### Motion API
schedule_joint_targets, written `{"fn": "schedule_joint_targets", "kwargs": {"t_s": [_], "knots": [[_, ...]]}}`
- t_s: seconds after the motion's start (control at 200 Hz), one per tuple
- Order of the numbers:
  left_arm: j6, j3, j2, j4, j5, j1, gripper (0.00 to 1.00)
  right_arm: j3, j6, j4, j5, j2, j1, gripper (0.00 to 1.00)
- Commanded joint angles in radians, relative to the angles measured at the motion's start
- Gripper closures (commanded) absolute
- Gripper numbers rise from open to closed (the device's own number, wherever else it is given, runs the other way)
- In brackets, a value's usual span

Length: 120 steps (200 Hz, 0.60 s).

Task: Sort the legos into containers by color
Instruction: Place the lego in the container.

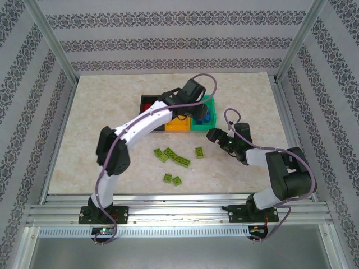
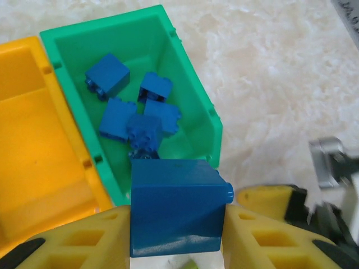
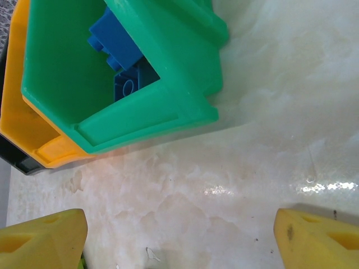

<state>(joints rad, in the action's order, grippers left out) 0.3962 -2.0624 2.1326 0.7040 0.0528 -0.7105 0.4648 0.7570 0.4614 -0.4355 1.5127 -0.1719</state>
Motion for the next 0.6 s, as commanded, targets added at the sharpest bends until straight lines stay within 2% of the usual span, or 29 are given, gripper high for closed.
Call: {"fn": "schedule_joint_targets", "kwargs": {"t_s": [0.0, 0.1, 0.195, 0.25, 0.305, 0.435, 0.595], "knots": [[-0.056, -0.178, 0.105, 0.105, 0.039, 0.028, 0.58, 0.02, 0.0, 0.018, -0.013, 0.004, 0.011, 0.13], [-0.062, -0.351, 0.22, 0.161, 0.049, 0.035, 0.56, 0.023, -0.003, 0.017, -0.013, 0.008, 0.016, 0.13], [-0.05, -0.47, 0.293, 0.223, 0.037, 0.035, 0.4, 0.028, -0.011, 0.007, -0.014, 0.009, 0.019, 0.13], [-0.048, -0.47, 0.297, 0.224, 0.036, 0.036, 0.28, 0.03, -0.013, 0.005, -0.014, 0.007, 0.022, 0.13], [-0.047, -0.448, 0.284, 0.224, 0.027, 0.036, 0.21, 0.028, -0.013, 0.005, -0.015, 0.005, 0.025, 0.13], [-0.051, -0.283, 0.181, 0.162, 0.028, 0.033, 0.18, 0.028, -0.016, 0.0, -0.015, 0.003, 0.026, 0.13], [-0.033, 0.152, -0.071, -0.111, 0.087, 0.037, 0.17, 0.027, -0.018, 0.0, -0.015, -0.001, 0.028, 0.13]]}}
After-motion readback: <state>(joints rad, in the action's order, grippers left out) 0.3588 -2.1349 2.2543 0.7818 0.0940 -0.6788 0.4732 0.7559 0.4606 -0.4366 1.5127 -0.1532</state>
